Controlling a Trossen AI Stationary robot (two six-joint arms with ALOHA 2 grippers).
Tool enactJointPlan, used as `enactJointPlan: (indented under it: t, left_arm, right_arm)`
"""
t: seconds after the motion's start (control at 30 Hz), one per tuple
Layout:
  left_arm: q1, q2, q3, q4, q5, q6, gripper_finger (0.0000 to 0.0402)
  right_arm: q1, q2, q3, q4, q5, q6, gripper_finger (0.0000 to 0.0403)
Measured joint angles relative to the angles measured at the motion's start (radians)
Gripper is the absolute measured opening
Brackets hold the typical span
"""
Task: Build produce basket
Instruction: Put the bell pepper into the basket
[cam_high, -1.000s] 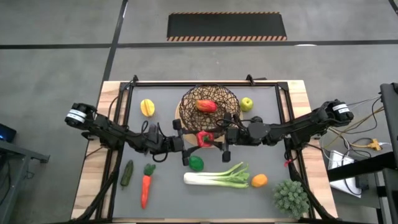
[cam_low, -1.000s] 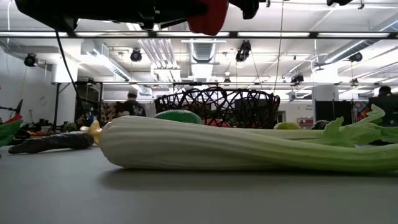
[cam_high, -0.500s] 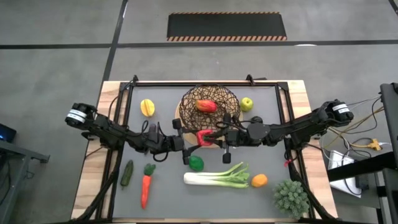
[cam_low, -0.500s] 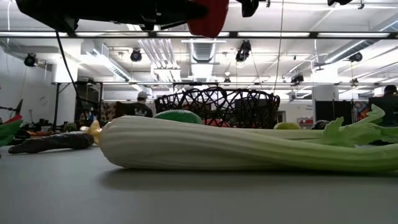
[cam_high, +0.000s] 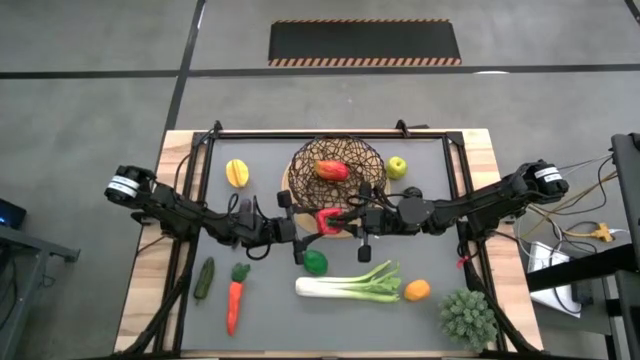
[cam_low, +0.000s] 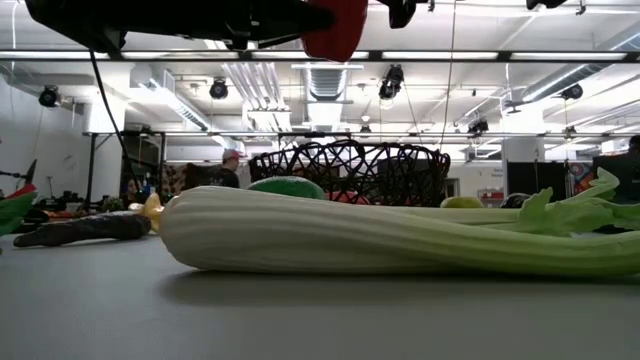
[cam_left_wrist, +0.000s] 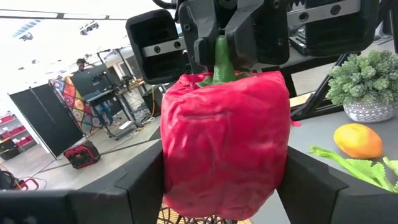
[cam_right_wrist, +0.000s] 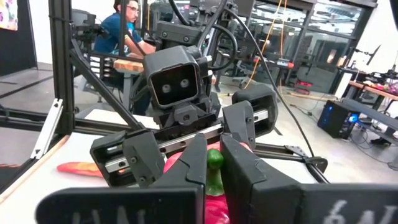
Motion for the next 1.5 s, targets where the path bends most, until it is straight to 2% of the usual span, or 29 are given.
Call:
enactJointPlan:
  t: [0.33, 0.67, 0.87, 1.23, 1.5]
  left_arm:
    - [0.0, 0.0, -0.002, 0.001, 0.002, -0.007, 0.0242]
    - [0.0, 0.0, -0.006, 0.005, -0.019, -0.052, 0.0315]
    - [0.0, -0.001, -0.02, 0.006, -0.035, -0.035, 0.0329]
    - [0.0, -0.054, -0.037, -0.024, -0.047, 0.028, 0.033]
    - [0.0, -0.155, -0.037, -0.116, -0.07, 0.028, 0.0329]
  right_arm:
    - [0.0, 0.0, 0.0, 0.0, 0.001, 0.006, 0.0015]
    - [0.0, 0.001, -0.001, -0.004, 0.012, 0.025, 0.0015]
    - [-0.001, -0.001, -0.002, -0.009, 0.017, 0.055, 0.0015]
    - [-0.055, -0.046, -0.002, -0.101, 0.173, 0.17, 0.0015]
    - [-0.211, -0.047, -0.002, -0.276, 0.305, 0.384, 0.0015]
